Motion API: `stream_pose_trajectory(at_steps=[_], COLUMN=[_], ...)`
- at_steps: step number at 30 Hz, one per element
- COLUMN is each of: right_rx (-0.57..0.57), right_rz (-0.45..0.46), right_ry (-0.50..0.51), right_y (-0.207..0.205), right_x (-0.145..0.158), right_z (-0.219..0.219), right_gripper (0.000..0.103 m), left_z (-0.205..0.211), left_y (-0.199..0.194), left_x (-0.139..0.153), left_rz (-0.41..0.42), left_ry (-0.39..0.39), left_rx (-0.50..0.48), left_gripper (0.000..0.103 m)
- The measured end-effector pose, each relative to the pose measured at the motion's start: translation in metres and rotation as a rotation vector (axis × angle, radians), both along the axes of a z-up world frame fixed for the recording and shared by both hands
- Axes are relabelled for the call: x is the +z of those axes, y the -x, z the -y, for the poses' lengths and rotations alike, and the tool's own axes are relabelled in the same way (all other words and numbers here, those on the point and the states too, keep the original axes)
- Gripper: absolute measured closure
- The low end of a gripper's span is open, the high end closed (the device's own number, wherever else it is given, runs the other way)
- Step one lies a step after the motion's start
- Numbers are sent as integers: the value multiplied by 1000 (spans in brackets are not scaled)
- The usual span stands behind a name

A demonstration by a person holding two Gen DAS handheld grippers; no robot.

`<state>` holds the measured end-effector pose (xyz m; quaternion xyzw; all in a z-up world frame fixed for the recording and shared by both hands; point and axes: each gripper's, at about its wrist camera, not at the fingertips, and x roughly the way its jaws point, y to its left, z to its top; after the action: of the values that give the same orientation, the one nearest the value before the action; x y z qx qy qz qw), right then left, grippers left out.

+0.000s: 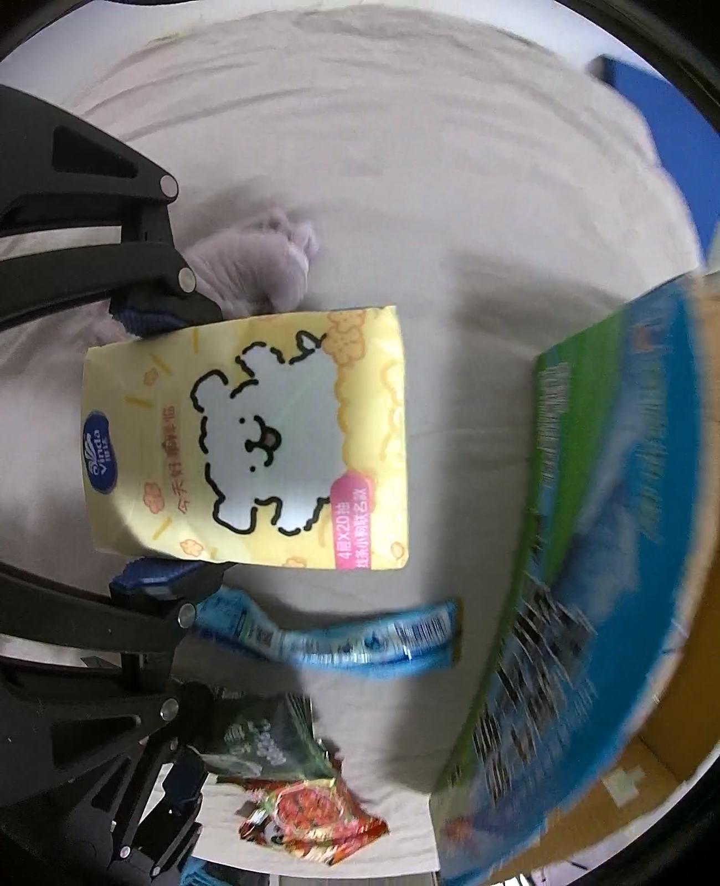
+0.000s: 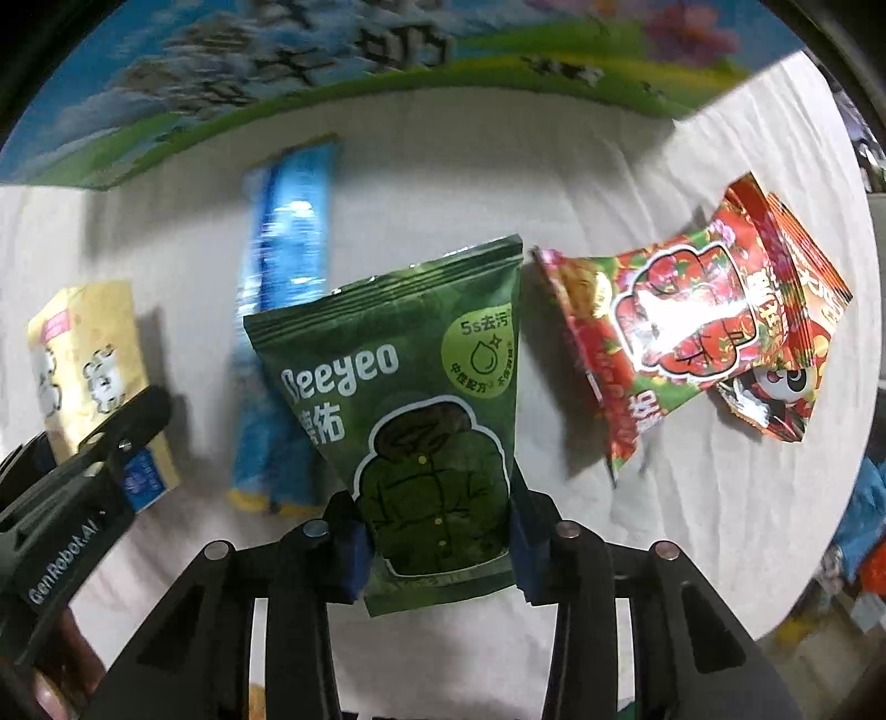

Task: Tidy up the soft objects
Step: 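Carry both packs over the box and open both tools to drop them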

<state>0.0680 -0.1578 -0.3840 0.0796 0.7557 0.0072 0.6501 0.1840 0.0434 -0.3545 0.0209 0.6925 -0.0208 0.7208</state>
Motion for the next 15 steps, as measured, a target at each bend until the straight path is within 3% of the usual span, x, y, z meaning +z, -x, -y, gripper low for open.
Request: stream_pose_trajectory(at_steps=[10, 15], right_rx=[82, 78], right_rz=[139, 238], right_ry=[-110, -152], right_y=[18, 21], right_x=[82, 135], right_z=[14, 45], right_gripper=[63, 63], left_z=[6, 19], left_y=[33, 21], left_x=[106, 155], left_rz=[168, 243], left_ry=[44, 104], left_rx=[-26, -37], left_gripper=[44, 44])
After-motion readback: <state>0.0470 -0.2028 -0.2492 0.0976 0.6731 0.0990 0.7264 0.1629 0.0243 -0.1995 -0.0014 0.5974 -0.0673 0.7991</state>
